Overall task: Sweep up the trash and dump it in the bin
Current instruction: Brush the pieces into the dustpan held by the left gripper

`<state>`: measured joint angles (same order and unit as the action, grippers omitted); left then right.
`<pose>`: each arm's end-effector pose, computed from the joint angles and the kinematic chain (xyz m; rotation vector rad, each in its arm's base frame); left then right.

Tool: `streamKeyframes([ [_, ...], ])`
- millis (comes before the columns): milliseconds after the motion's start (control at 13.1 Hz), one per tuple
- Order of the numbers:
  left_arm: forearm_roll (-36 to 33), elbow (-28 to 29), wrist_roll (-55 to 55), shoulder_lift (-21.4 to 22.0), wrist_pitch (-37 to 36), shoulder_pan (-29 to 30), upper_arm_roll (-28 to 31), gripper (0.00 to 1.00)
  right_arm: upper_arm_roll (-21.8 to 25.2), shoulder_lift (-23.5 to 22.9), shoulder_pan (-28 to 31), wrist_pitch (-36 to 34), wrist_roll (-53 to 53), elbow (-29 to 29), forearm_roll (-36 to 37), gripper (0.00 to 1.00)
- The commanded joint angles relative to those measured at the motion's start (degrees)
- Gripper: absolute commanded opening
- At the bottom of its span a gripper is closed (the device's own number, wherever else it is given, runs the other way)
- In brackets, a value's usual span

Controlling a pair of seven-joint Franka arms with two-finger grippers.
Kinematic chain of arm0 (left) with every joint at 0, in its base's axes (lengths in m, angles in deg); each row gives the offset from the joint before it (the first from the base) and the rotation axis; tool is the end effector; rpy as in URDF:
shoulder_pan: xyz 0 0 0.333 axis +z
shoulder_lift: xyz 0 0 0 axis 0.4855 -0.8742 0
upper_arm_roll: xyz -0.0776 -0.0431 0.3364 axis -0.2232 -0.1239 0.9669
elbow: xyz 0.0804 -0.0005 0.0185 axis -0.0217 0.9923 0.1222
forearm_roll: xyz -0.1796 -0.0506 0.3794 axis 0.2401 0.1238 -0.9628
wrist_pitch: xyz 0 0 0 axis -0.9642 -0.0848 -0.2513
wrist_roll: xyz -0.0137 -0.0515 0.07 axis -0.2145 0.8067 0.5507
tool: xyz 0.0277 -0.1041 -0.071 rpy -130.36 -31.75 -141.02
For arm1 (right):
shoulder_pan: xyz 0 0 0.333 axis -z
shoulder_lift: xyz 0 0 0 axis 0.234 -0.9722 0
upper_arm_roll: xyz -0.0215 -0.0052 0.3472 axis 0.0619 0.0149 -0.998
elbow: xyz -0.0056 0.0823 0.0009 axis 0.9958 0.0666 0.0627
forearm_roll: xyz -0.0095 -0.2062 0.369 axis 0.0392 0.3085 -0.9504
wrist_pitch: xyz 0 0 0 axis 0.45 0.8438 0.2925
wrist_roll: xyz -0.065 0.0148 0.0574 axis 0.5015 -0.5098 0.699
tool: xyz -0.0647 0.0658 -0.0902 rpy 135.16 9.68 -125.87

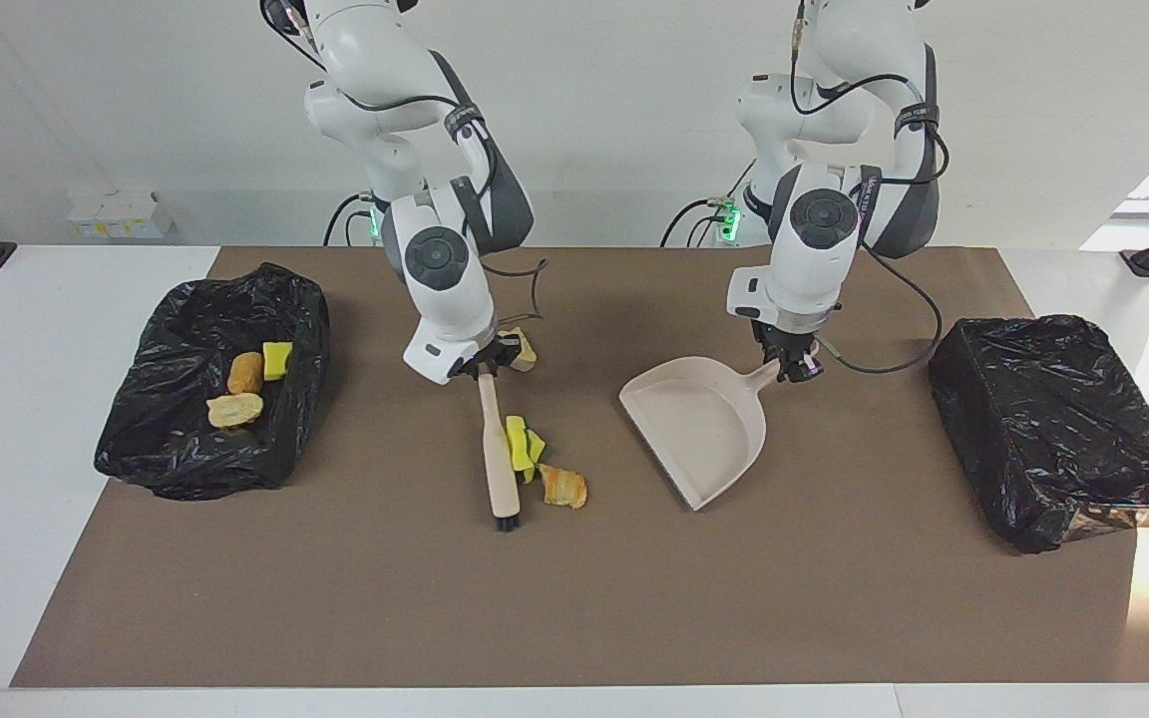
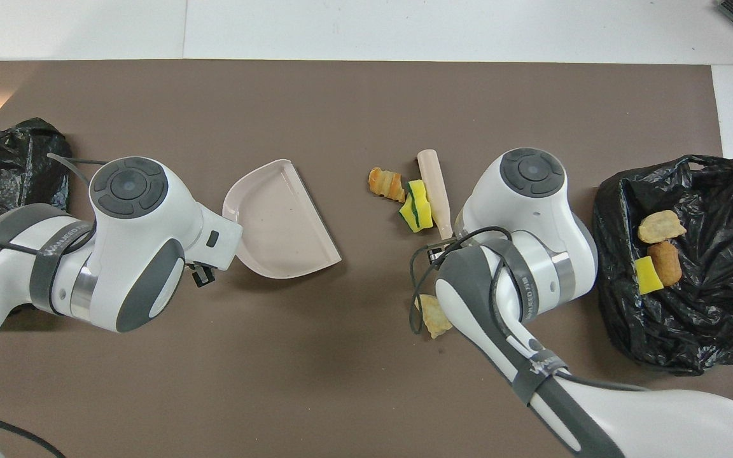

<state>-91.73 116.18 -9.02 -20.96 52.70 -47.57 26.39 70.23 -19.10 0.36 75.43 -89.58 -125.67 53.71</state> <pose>0.5531 -0.1979 0.3858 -2.5543 1.6734 0.2256 0.5703 0.2483 0.3418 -3.0504 -0.2882 0.3532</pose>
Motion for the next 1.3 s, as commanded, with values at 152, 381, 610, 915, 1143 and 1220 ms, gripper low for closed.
streamKeyframes([
  [152,-0.7,0.04,-1.09,0.19,1.42,-0.55,0.45,0.0,-0.12,-2.31,-3.8,0.03,-2.45,0.84,-4.27,0.0],
  [381,-1.05,0.04,-0.91,-2.16,1.86,-0.98,0.45,0.0,-0.2,-2.22,-3.62,0.73,-2.1,0.41,-4.45,0.0],
  [610,-1.23,0.03,-0.91,-2.88,2.21,-2.04,0.45,0.0,-0.2,-2.13,-3.62,1.18,-1.83,-0.03,-4.45,0.0],
  [915,-1.67,-0.05,-1.0,-2.97,2.56,-2.22,0.45,0.0,-0.29,-2.13,-3.97,1.26,-1.92,-0.03,-4.54,0.0],
  [1143,-2.28,0.04,-1.0,-2.97,2.65,-2.31,0.45,0.0,-1.08,-1.43,-6.68,1.26,-1.74,-0.3,-6.47,0.0],
  [1220,-2.46,0.04,-1.09,-2.88,2.57,-2.31,0.45,0.0,-1.43,-1.17,-8.44,1.35,-1.83,-0.47,-6.47,0.0],
])
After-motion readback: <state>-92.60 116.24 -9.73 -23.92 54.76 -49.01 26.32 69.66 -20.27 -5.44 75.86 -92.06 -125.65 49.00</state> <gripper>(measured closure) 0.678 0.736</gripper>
